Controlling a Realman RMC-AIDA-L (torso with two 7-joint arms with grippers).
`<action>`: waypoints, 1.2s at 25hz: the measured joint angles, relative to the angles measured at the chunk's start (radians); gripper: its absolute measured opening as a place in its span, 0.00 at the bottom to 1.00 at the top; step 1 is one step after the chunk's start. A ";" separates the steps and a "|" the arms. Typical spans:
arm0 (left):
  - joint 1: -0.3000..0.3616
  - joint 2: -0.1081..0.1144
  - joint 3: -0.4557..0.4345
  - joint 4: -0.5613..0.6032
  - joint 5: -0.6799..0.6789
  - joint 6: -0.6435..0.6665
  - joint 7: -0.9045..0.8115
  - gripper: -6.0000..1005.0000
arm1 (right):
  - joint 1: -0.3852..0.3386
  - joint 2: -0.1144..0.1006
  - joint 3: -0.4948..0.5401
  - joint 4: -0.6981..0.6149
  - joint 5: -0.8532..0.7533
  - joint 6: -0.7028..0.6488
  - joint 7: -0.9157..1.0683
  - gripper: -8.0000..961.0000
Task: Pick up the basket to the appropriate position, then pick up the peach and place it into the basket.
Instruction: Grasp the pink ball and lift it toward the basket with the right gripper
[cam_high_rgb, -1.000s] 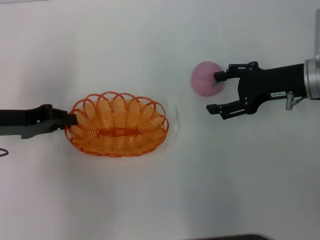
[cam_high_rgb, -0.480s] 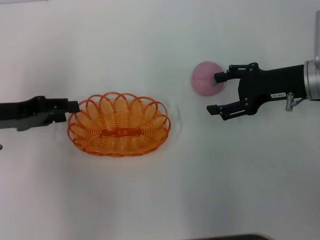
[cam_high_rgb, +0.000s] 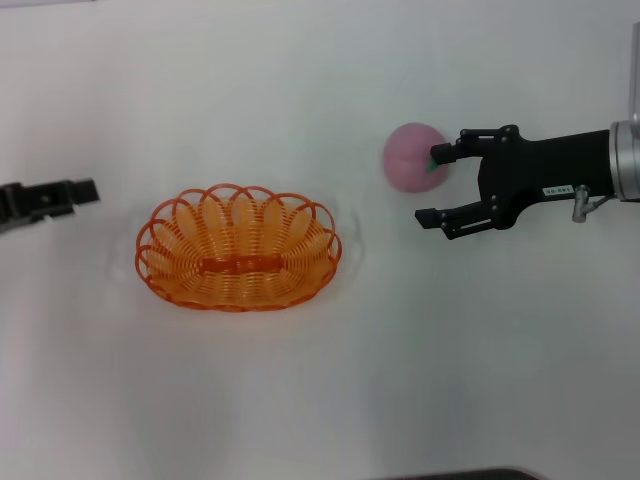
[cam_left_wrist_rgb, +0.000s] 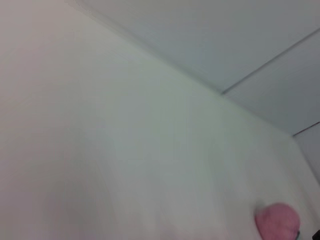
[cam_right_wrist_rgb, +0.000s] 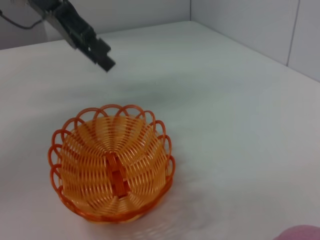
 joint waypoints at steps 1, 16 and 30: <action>0.005 -0.002 -0.022 0.003 -0.014 0.006 0.053 0.62 | -0.001 0.000 0.001 0.000 0.000 0.000 0.000 0.96; 0.141 -0.028 -0.100 -0.077 -0.211 0.153 0.958 0.73 | -0.001 0.009 0.007 -0.003 0.007 -0.004 -0.015 0.96; 0.189 -0.025 -0.126 -0.111 -0.145 0.170 1.276 0.83 | -0.002 0.014 0.009 -0.001 0.018 -0.005 -0.013 0.96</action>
